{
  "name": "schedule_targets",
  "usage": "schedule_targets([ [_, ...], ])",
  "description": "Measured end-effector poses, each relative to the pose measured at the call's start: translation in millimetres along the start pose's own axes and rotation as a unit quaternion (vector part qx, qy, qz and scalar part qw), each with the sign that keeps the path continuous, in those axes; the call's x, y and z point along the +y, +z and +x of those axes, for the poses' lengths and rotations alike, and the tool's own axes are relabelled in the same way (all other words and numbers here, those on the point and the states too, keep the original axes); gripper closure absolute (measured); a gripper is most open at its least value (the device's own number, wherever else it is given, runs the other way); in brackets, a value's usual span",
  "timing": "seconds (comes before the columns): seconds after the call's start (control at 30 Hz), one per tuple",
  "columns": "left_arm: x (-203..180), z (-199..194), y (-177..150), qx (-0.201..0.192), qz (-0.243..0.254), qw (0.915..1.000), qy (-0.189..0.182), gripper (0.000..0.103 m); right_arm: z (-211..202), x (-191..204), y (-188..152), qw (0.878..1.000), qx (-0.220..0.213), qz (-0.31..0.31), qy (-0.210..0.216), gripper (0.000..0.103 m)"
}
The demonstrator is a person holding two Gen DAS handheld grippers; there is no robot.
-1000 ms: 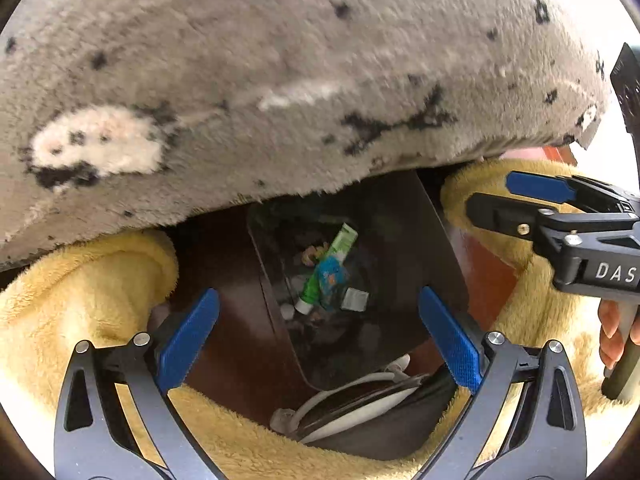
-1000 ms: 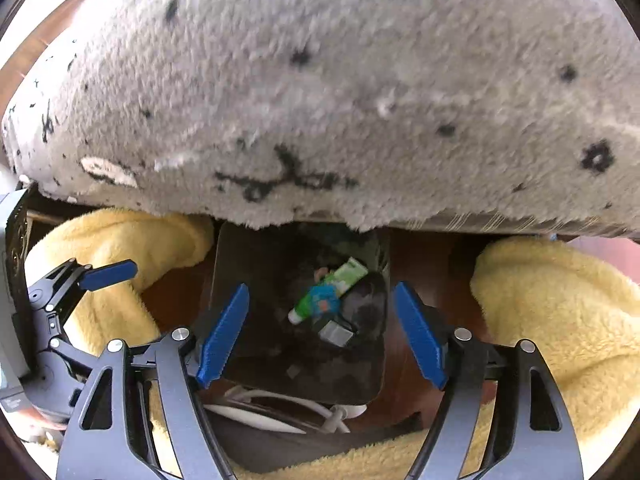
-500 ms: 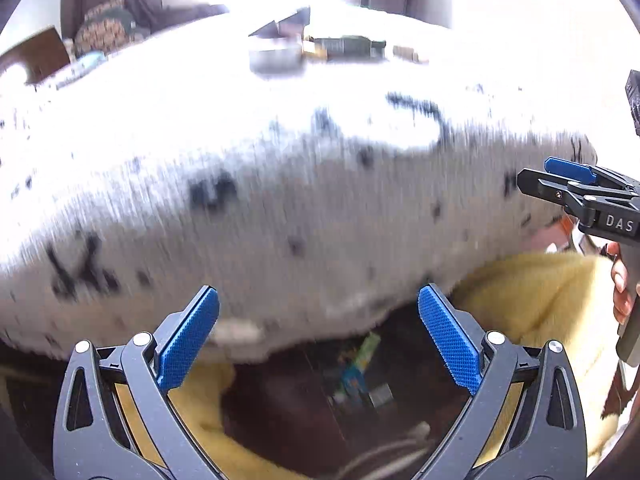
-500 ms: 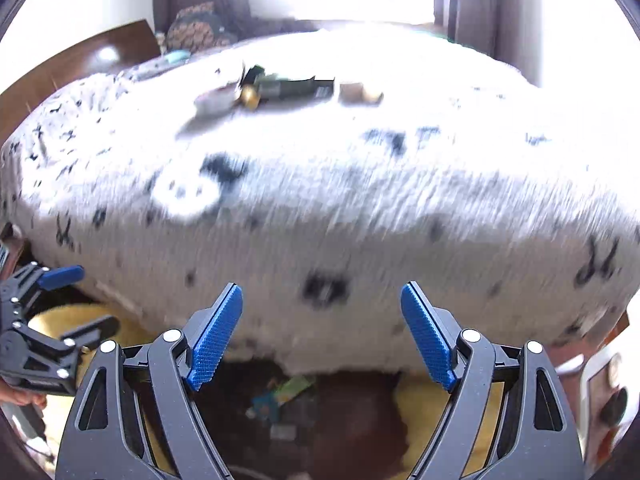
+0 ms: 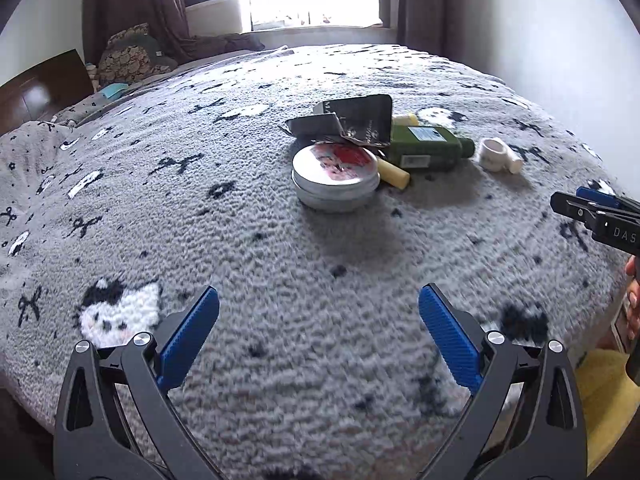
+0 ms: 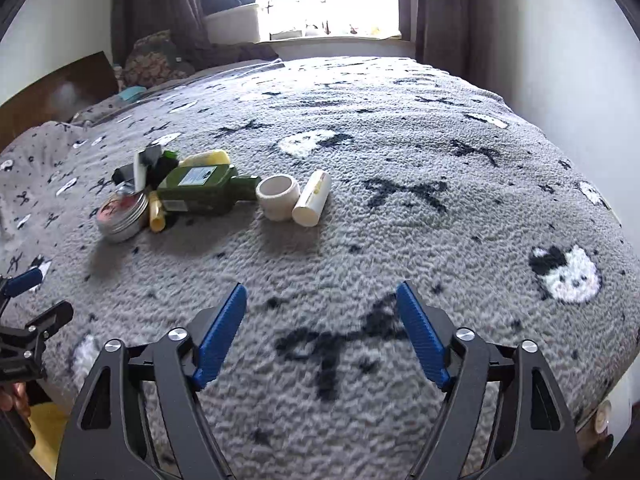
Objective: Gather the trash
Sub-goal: 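Grasp the pink-lid tin with left tool while right tool grasps lip-balm tube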
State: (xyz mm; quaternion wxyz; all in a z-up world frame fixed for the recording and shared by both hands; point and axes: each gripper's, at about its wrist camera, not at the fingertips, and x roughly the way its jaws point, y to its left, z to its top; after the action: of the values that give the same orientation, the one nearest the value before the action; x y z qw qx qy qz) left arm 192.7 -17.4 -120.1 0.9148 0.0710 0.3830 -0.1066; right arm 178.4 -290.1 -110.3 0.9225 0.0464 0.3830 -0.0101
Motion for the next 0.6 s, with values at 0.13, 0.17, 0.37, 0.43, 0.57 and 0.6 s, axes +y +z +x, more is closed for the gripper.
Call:
schedule_targets([
  [0.13,1,32,26,0.012,-0.011,0.9999,0.001,0.009,29,1,22,1.000,0.010,0.008,0.011,0.046],
  [0.17,0,37,30,0.013,-0.010,0.9998,0.005,0.009,34,2,25,1.000,0.014,0.008,0.009,0.051],
  [0.37,-1,69,47,0.028,-0.015,0.9994,0.014,0.013,59,0,38,0.999,0.029,0.017,0.001,0.060],
  [0.43,1,77,51,0.032,-0.021,0.9992,0.014,0.012,61,0,43,1.000,0.026,0.018,-0.001,0.061],
  [0.57,5,90,64,0.038,-0.031,0.9988,0.005,0.013,73,-3,53,0.999,0.032,0.023,-0.013,0.061],
  [0.6,5,92,67,0.039,-0.033,0.9987,0.004,0.014,77,-4,56,0.999,0.036,0.022,-0.017,0.061],
])
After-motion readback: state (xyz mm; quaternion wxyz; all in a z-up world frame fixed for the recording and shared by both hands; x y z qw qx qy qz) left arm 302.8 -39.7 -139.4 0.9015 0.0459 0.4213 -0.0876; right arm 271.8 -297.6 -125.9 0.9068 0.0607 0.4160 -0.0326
